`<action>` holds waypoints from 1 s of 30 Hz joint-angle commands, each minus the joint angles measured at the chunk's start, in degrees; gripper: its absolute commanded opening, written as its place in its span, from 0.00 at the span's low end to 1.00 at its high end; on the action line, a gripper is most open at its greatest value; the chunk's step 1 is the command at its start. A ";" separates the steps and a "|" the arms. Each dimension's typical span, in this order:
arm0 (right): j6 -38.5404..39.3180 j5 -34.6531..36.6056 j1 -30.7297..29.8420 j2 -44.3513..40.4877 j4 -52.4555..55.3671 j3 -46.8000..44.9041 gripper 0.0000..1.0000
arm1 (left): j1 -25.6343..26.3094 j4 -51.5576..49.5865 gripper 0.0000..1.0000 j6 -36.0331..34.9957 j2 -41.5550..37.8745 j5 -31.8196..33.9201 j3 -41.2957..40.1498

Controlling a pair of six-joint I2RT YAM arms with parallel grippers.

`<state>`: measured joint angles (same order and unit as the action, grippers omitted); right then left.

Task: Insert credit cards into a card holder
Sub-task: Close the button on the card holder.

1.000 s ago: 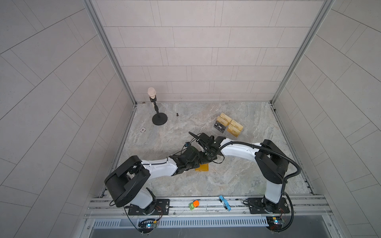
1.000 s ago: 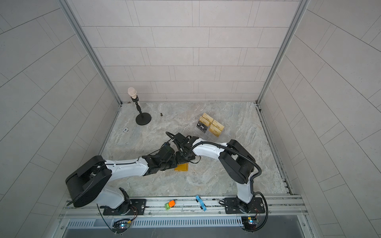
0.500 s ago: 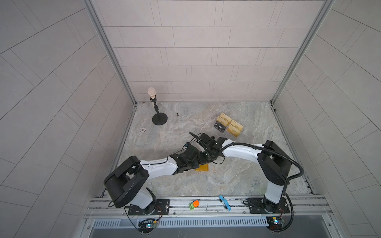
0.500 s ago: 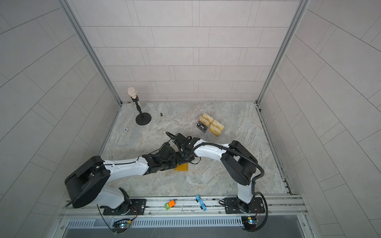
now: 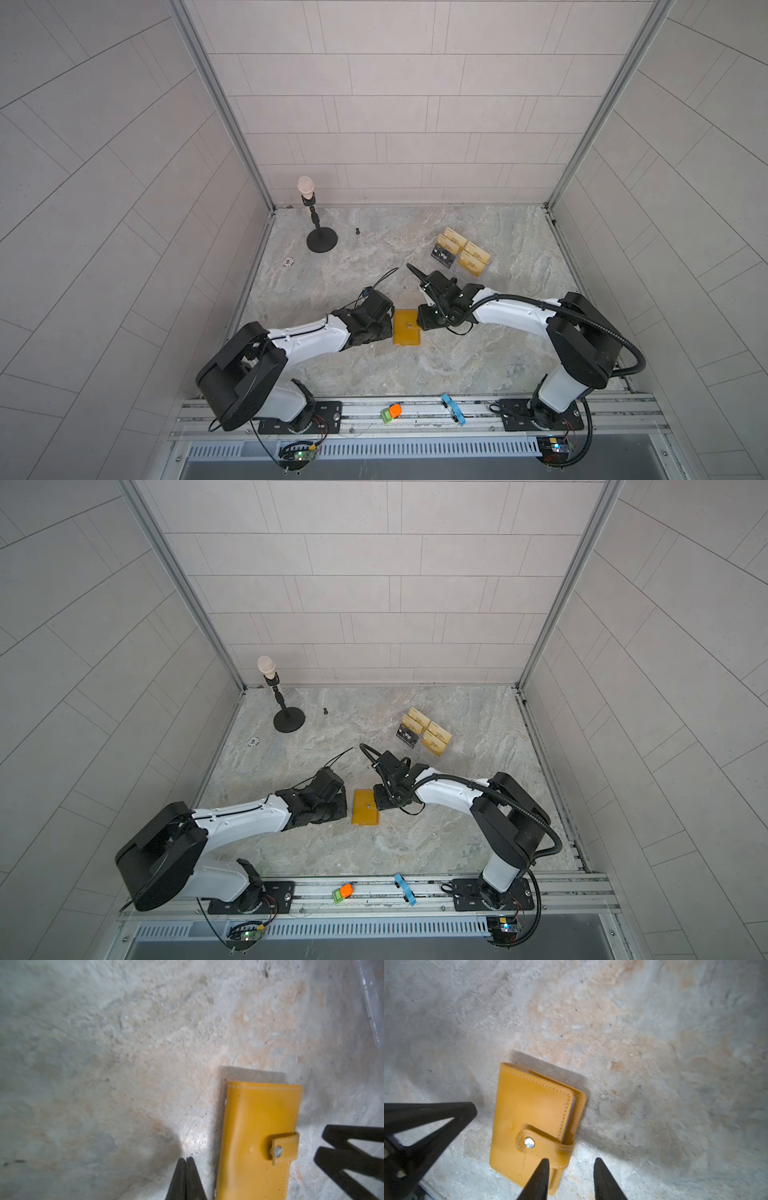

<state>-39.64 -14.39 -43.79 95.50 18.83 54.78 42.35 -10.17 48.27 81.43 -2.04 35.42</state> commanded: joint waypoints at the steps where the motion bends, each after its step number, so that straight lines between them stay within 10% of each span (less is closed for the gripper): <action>1: -1.23 -1.88 0.54 1.68 -4.31 -0.81 0.39 | -0.61 -2.61 0.03 -3.59 2.46 -0.79 3.33; 21: -4.75 -7.55 1.86 2.82 -11.94 -4.45 0.39 | 2.00 -7.56 0.11 -4.14 5.32 1.51 8.32; 30: 2.33 8.46 4.46 -13.19 1.92 0.55 0.63 | -6.37 -22.87 0.50 -14.91 -6.89 7.93 13.99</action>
<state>-40.99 -14.48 -40.69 87.48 14.79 52.58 38.63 -26.63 38.59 79.92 2.20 46.76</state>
